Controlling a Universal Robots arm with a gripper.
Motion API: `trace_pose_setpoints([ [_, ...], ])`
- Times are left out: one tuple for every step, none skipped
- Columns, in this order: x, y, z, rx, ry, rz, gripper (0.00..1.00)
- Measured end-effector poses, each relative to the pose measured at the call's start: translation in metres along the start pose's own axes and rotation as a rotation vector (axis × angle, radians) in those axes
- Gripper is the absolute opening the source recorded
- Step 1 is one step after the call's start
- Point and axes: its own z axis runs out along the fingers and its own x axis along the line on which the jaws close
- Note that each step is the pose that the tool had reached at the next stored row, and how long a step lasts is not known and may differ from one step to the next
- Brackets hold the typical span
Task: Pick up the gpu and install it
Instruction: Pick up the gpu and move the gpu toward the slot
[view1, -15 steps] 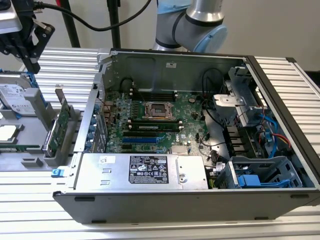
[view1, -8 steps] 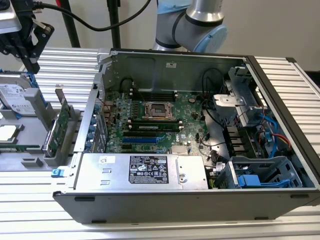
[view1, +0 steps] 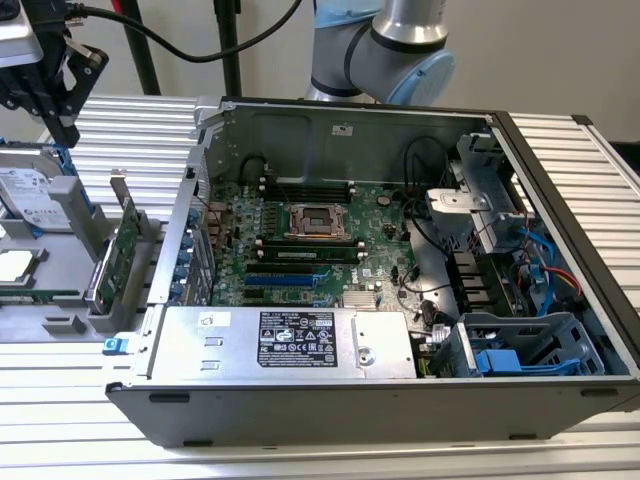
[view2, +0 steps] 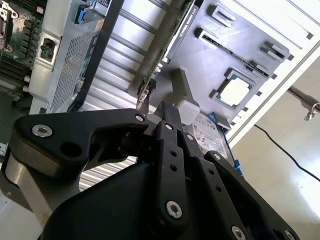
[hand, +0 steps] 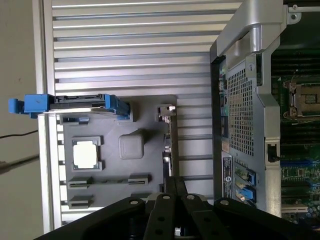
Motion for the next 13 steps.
trace_pose_setpoints([
  [0.0000,0.0000,0.0000,0.0000,0.0001,0.000,1.00],
  [0.0000,0.0000,0.0000,0.0001,0.0000,0.000,1.00],
  [0.0000,0.0000,0.0000,0.0000,0.0000,0.000,1.00],
  [0.0000,0.0000,0.0000,0.0000,0.0000,0.000,1.00],
  [0.0000,0.0000,0.0000,0.0000,0.0000,0.000,1.00],
  [0.0001,0.0000,0.0000,0.0000,0.0000,0.000,1.00],
  [0.0001,0.0000,0.0000,0.0001,0.0001,0.000,1.00],
  [0.0001,0.0000,0.0000,0.0000,0.0000,0.000,1.00],
  [0.0001,0.0000,0.0000,0.0000,0.0000,0.000,1.00],
  [0.0001,0.0000,0.0000,0.0000,0.0000,0.000,1.00],
  [0.0001,0.0000,0.0000,0.0000,0.0000,0.000,1.00],
  [0.0001,0.0000,0.0001,0.0001,0.0001,0.000,1.00],
  [0.0002,-0.0001,0.0003,0.0001,0.0001,0.000,1.00],
])
